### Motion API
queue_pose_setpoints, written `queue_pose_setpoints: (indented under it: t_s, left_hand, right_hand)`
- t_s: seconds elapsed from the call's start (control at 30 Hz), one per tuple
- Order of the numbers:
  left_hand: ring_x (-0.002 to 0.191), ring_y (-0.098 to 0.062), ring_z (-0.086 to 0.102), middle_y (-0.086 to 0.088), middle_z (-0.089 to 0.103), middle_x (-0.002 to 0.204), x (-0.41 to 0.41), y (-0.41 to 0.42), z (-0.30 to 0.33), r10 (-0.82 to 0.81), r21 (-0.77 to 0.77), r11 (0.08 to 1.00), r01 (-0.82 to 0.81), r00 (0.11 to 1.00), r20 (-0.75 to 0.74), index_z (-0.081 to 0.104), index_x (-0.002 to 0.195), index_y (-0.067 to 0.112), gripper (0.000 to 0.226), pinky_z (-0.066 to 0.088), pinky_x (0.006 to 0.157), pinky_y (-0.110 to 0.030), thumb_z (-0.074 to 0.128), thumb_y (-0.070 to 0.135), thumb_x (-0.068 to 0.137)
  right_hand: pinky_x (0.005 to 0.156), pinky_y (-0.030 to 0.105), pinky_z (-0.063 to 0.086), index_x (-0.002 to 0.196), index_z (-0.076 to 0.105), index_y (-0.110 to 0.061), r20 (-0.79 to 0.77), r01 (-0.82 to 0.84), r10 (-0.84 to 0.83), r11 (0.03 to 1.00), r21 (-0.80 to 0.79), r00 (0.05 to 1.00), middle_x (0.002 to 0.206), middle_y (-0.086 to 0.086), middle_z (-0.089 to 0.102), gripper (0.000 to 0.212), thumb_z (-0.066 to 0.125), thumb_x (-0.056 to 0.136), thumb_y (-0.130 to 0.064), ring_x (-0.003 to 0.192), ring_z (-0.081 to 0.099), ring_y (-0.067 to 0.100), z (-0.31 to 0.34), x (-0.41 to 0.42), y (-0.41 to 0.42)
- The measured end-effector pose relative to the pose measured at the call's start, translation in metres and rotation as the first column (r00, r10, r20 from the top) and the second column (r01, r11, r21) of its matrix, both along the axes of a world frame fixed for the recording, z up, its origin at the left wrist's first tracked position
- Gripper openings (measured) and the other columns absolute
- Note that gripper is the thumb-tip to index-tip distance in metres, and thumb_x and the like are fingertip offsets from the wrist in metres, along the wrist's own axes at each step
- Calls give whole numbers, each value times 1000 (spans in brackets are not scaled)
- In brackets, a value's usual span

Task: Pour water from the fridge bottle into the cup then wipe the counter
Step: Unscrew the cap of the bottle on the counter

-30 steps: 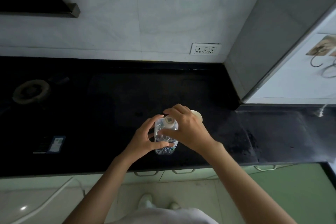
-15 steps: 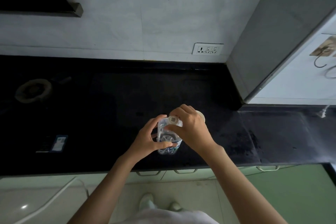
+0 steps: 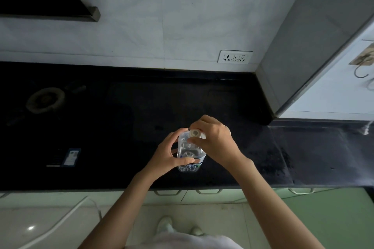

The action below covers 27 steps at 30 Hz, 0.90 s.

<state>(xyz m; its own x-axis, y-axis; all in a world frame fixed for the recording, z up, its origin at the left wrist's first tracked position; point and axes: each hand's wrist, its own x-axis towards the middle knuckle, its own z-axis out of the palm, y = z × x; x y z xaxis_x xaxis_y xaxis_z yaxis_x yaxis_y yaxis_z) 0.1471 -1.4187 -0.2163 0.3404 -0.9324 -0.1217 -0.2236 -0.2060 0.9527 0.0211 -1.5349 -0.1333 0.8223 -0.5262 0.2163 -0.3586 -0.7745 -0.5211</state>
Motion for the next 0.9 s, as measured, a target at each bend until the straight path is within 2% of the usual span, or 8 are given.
queue_pose_setpoints:
  t_s: [0.13, 0.3, 0.47, 0.53, 0.6, 0.73, 0.8, 0.9]
  left_hand:
    - [122, 2, 48, 28, 45, 131, 0, -1, 0, 2, 10, 1000, -2, 1000, 12, 37, 126, 63, 83, 46, 104, -35, 85, 32, 66]
    - [122, 3, 48, 32, 46, 128, -2, 0, 1, 3, 15, 1000, -2, 1000, -17, 41, 131, 53, 82, 46, 105, -41, 82, 41, 61]
    - [119, 7, 49, 35, 44, 126, -2, 1, 3, -4, 16, 1000, 4, 1000, -14, 39, 126, 62, 80, 47, 103, -37, 81, 42, 61]
    - [121, 5, 48, 33, 44, 129, -2, 0, 2, 5, 20, 1000, -4, 1000, -13, 37, 128, 63, 83, 46, 105, -37, 82, 43, 61]
    - [122, 5, 47, 33, 44, 128, -3, 0, 1, 7, 21, 1000, -7, 1000, -4, 37, 129, 61, 83, 44, 106, -38, 83, 40, 62]
    - [119, 10, 45, 36, 44, 125, -3, 0, 1, 2, 17, 1000, -2, 1000, 6, 39, 129, 58, 81, 45, 104, -37, 83, 30, 67]
    - [119, 8, 47, 35, 44, 126, -3, 0, 1, 2, 11, 1000, -2, 1000, -1, 40, 131, 55, 81, 46, 103, -36, 82, 35, 64]
    - [118, 10, 48, 35, 44, 126, -2, 0, 1, 2, 15, 1000, -2, 1000, -12, 40, 128, 58, 81, 47, 99, -28, 84, 28, 67]
  right_hand:
    - [78, 2, 36, 110, 70, -16, -42, -150, 152, 988, 36, 988, 112, -4, 66, 34, 74, 78, -5, 104, 58, 9, 4, -8, -9]
    - [66, 3, 29, 113, 64, -16, -37, 30, -28, 999, 39, 999, 111, -2, 55, 63, 85, 62, -46, 91, 52, 8, 0, -4, 2]
    - [60, 5, 29, 98, 68, -16, -11, 51, -51, 999, -3, 999, 99, -5, 62, 24, 79, 77, -20, 91, 59, 14, 1, 0, 3]
    - [75, 6, 40, 106, 69, -19, -43, -68, 72, 993, 98, 996, 113, -7, 62, 29, 70, 81, -4, 106, 55, 11, 4, -5, 0]
    - [93, 18, 43, 117, 65, -22, -65, -119, 135, 973, 199, 989, 130, -7, 54, 38, 70, 82, -7, 119, 47, 9, 6, -9, 0]
    - [72, 25, 44, 114, 61, -18, -57, 120, -118, 992, 25, 991, 112, -2, 53, 57, 77, 70, -52, 98, 50, 11, 1, -4, 6]
    - [64, 25, 44, 102, 62, -16, -52, 169, -171, 985, -40, 984, 98, -3, 57, 48, 75, 73, -51, 87, 54, 12, 1, -1, 8]
    - [63, 19, 43, 101, 65, -17, -16, 86, -86, 996, -13, 996, 99, -3, 59, 25, 75, 80, -25, 90, 60, 17, 0, -2, 5]
